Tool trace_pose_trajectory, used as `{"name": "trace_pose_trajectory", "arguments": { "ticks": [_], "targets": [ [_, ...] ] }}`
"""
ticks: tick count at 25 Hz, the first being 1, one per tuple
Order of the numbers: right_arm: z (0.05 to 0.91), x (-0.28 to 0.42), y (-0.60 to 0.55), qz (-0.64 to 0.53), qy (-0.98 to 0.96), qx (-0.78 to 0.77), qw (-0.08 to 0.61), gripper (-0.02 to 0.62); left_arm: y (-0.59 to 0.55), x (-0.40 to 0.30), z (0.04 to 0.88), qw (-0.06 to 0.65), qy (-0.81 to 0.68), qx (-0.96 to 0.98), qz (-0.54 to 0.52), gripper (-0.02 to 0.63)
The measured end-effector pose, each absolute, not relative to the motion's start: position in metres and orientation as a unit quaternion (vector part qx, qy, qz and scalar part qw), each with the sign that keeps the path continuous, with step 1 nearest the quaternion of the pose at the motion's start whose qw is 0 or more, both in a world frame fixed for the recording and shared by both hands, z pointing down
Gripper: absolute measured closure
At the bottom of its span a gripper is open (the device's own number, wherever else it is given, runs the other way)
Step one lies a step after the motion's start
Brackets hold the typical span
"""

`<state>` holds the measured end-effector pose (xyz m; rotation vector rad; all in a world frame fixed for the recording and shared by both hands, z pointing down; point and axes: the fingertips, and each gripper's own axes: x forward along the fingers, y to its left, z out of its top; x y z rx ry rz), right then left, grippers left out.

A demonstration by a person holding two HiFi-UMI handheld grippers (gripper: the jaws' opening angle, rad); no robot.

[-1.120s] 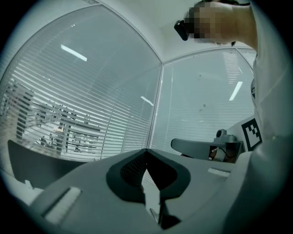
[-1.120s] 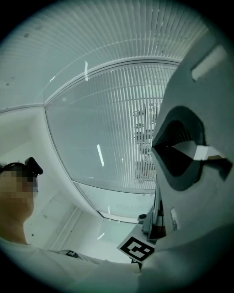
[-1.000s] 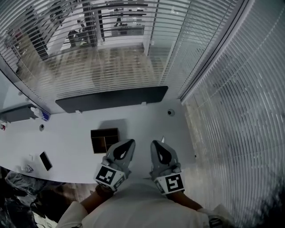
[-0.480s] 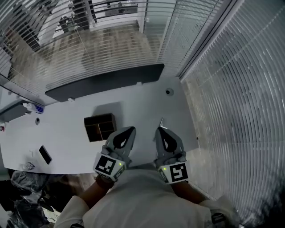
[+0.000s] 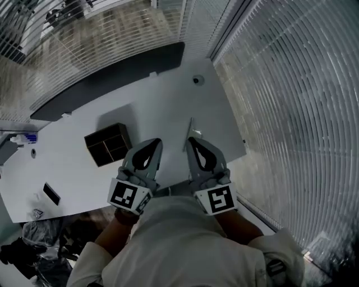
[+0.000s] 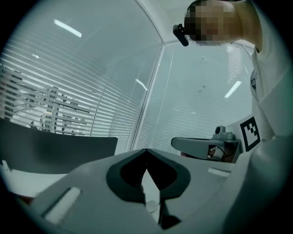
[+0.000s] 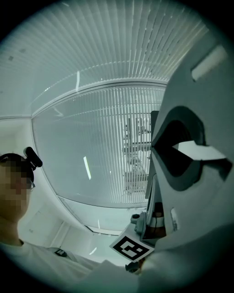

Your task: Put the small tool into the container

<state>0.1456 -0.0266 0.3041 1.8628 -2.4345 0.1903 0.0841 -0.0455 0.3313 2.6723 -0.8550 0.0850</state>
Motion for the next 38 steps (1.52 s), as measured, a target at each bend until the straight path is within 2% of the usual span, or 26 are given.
{"name": "trace_pose_trajectory", "arguments": {
  "ticks": [21,38],
  "targets": [
    [0.39,0.198,-0.015,0.129,-0.754,0.637,0.094,0.595,-0.035,0.145,0.421,0.215,-0.243,0.942,0.091,0.604],
    [0.466,0.227,-0.007,0.163,-0.739,0.64,0.132,0.595,-0.033,0.163,0.491,0.229,-0.226,0.938,0.13,0.604]
  ]
}}
